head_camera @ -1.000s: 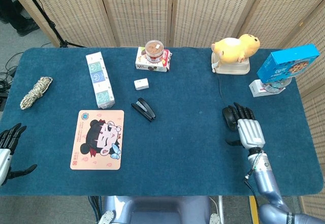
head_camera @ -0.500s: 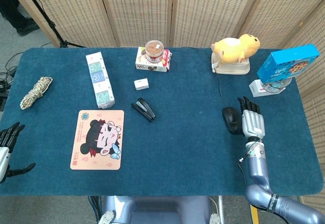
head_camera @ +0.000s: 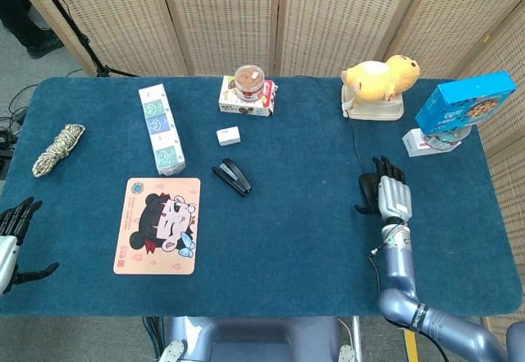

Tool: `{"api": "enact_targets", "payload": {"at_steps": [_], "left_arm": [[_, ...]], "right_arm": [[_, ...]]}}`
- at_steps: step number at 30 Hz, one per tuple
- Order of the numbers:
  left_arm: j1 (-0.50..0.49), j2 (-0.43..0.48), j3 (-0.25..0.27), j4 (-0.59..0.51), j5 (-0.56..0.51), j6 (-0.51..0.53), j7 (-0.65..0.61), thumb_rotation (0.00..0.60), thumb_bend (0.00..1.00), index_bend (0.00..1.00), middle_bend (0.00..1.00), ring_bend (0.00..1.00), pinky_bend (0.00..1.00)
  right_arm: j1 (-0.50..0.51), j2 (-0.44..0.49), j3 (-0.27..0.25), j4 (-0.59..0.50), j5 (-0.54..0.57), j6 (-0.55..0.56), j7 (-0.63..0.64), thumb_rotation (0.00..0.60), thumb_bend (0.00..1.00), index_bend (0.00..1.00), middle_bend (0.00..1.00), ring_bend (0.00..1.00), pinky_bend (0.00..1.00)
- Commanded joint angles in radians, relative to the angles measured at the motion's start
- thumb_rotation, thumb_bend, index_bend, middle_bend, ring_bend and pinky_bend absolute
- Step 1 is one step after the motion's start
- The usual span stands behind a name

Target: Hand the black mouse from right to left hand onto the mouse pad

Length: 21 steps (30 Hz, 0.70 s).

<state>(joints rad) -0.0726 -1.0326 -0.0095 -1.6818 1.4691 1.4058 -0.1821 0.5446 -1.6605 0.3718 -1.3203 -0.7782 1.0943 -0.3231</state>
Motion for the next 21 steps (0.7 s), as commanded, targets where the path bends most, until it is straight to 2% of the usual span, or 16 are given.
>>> {"api": "enact_targets", "payload": {"at_steps": [1,14,21], "left_arm": [[-0.001,0.003,0.000,0.003,-0.005,-0.006,-0.007,0.600,0.05,0.00,0.00,0.00,0.00],[-0.011,0.003,-0.006,0.004,-0.030,-0.031,-0.006,0.600,0.05,0.00,0.00,0.00,0.00],[-0.012,0.000,-0.006,0.003,-0.034,-0.034,0.002,0.600,0.05,0.00,0.00,0.00,0.00]], "right_arm": [[0.011,-0.017,0.002,0.032,0.007,-0.018,0.018,0.600,0.00,0.00,0.00,0.00,0.00],[0.042,-0.058,0.014,0.144,0.036,-0.055,0.032,0.600,0.00,0.00,0.00,0.00,0.00],[0.047,-0.078,0.011,0.188,0.037,-0.059,0.034,0.600,0.00,0.00,0.00,0.00,0.17]]}}
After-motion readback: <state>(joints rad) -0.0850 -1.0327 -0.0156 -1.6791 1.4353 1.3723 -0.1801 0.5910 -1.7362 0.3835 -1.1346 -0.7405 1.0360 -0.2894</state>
